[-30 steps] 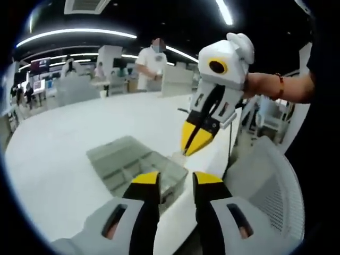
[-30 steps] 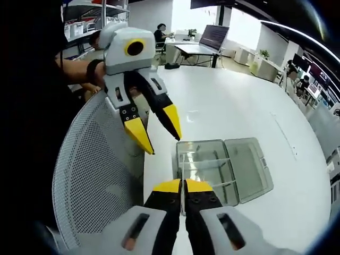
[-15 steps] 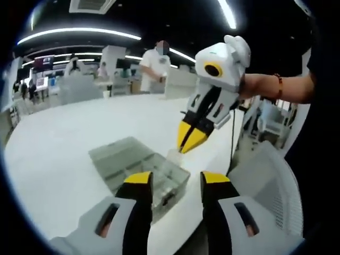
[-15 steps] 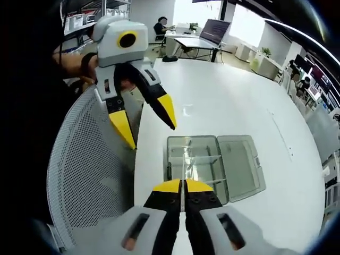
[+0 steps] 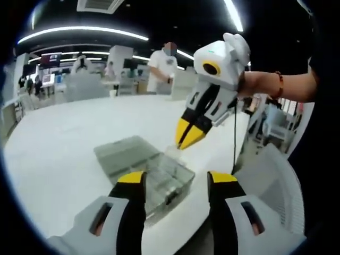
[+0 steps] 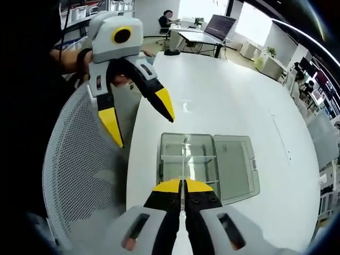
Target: Insert the divider into the dual guide fixture by aligning both edges with the guide slots and pushing it downward to the bottom, including one-sided entry, uneven engagement, binding, and posture correction.
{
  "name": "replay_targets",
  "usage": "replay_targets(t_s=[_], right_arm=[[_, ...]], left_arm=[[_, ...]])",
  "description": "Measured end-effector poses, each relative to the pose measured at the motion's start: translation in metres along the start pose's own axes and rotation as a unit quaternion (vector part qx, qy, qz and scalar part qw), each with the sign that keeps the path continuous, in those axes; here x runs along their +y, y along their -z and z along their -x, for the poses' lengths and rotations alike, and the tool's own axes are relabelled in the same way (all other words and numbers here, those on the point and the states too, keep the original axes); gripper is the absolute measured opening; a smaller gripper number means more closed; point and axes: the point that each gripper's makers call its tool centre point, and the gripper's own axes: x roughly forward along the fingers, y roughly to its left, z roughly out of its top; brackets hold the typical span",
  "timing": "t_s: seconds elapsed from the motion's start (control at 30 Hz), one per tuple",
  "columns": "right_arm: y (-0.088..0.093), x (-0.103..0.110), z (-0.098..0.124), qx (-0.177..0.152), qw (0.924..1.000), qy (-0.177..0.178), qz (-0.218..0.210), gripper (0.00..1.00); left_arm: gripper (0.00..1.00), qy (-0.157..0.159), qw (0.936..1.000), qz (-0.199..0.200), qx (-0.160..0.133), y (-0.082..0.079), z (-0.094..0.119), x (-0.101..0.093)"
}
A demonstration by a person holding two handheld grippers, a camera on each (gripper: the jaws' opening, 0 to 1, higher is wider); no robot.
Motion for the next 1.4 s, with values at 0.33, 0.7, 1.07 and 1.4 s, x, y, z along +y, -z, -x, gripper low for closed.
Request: replay_targets(t_s=[0.33,0.7,1.07,1.4], right_arm=[[-0.001,-0.007,-0.005,0.007,1.0,-0.005,-0.001,0.0],[-0.002,-0.015,-0.007,-0.005,0.9997,-0.01,-0.022,0.0],[-0.005,-0.017,-0.018,-0.018,0.999,-0.029,-0.028,0.0],[-0.002,-0.018,-0.027,-0.014,0.9989,-0.039,-0.021,0.0]], left_arm=[[0.48,-0.003,1.0,0.001,0.005,0.003,0.002,0.002],[0.52,-0.005,1.0,0.004,-0.002,0.003,0.005,0.008],[0.55,-0.009,0.9999,0.007,0.003,0.007,0.006,0.013],[0.55,-0.017,0.9998,0.005,0.0,0.005,0.008,0.018]])
